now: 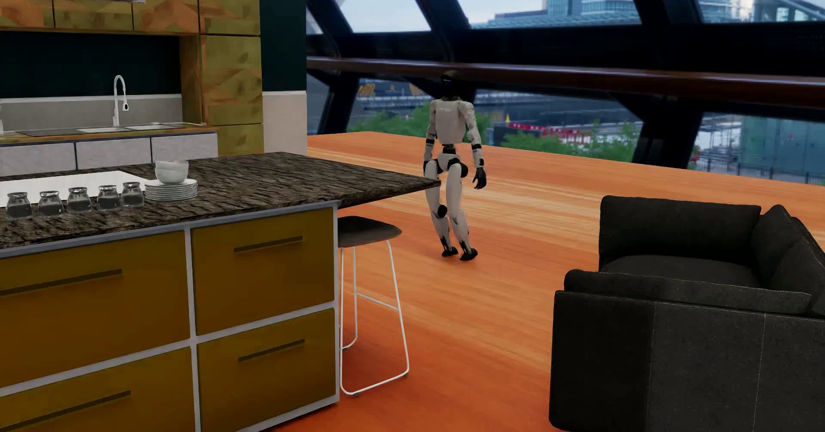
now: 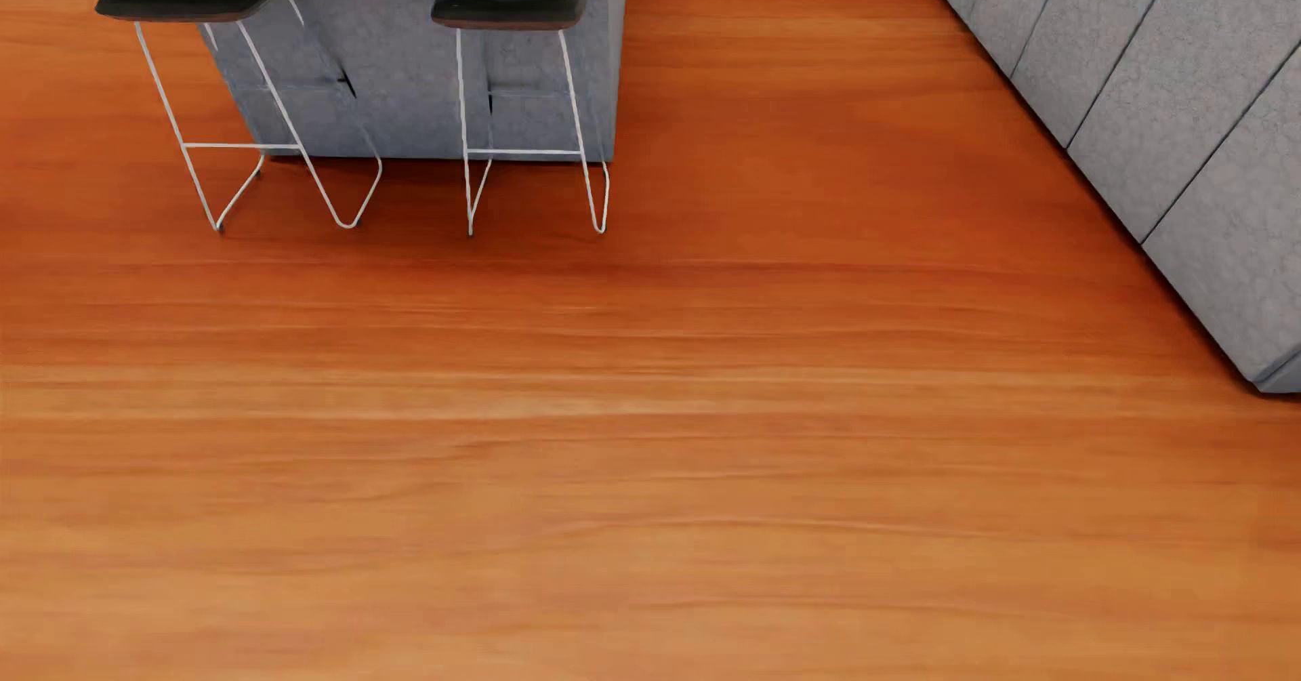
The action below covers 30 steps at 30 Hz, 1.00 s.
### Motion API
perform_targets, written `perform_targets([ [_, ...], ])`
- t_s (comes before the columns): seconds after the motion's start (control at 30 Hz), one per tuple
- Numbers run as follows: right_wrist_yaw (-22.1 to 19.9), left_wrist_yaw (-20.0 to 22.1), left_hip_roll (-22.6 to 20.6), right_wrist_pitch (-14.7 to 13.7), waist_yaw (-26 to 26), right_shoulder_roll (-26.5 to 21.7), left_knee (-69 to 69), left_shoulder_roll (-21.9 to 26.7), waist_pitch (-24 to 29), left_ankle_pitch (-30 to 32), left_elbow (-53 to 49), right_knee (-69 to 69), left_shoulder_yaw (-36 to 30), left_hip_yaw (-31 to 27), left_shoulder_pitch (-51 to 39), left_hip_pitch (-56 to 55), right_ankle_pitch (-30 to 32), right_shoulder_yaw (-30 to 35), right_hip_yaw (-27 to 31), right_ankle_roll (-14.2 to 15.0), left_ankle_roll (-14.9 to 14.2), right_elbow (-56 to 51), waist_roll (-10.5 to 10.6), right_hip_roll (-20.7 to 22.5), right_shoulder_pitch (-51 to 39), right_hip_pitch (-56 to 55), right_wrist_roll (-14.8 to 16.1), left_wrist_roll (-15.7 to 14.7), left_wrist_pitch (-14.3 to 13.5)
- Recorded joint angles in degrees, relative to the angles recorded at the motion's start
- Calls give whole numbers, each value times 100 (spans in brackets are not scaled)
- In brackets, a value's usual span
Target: Extend forward
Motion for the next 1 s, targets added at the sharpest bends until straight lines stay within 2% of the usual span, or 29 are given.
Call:
perform_targets([
  [0.1,0,0,-13,0,-9,8,51,2,38,-117,56,16,0,0,-27,-57,-12,-75,0,0,0,-44,-2,4,29,2,0,0,0],
  [0.17,0,0,-39,0,-84,-37,59,104,72,-142,37,33,0,0,-346,-116,0,75,0,0,0,-34,16,-1,-20,-32,0,0,0],
  [0.2,0,0,-36,0,-156,-54,75,214,62,-127,161,32,1191,0,-644,-186,17,48,0,0,0,-24,49,7,-37,-79,0,0,0],
  [0.23,0,0,-24,0,-228,-96,88,346,66,-81,-1196,8,-6024,0,-1084,-235,58,83,0,0,0,-17,89,17,-60,-101,0,0,0],
  [0.27,0,0,-18,0,-327,-150,99,514,65,-23,-1214,-46,-5629,0,-1523,-270,119,42,0,0,0,-17,143,29,-69,-105,0,0,0],
  [0.3,0,0,-61,0,-402,-237,43,787,90,95,-1101,-100,-5510,0,-2318,-302,172,404,0,0,0,4,182,-4,-130,-106,0,0,0],
  [0.43,0,0,-44,0,-876,-558,-18,1930,125,371,-640,-144,-5510,0,-4721,-323,314,417,0,0,0,-67,432,3,-419,-164,0,0,0],
  [0.53,0,0,-32,0,-979,-808,-88,2666,127,499,-323,-185,-5510,0,-6435,-274,358,367,0,0,0,-100,681,-1,-550,-218,0,0,0],
  [0.6,0,0,-41,0,-998,-970,54,3030,135,537,120,-239,-5510,0,-7450,-243,368,390,0,0,0,-107,843,-20,-601,-238,0,0,0],
  [0.63,0,0,-34,0,-970,-1045,-1020,3166,120,181,233,-268,-5510,0,-7888,-238,377,380,0,0,0,-86,935,-17,-603,-251,0,0,0],
  [0.7,0,0,-53,0,-974,-1165,-1046,3396,128,126,558,-293,-5510,0,-8675,-246,360,465,0,0,0,-79,1064,-27,-620,-272,0,0,0],
  [0.77,0,0,-63,0,-948,-1242,-1069,3556,119,204,836,-251,-5510,0,-9305,-250,300,428,0,0,0,-45,1155,-40,-597,-313,0,0,0],
  [0.8,0,0,-61,0,-948,-1271,-1081,3588,115,224,1039,-241,-5510,0,-9220,-248,280,429,0,0,0,-36,1193,-41,-582,-325,0,0,0],
  [1.0,0,0,-53,0,-943,-1311,-1149,3671,70,188,726,-228,-5510,0,-8677,-180,221,321,0,0,0,-67,1248,-53,-395,-332,0,0,0],
])
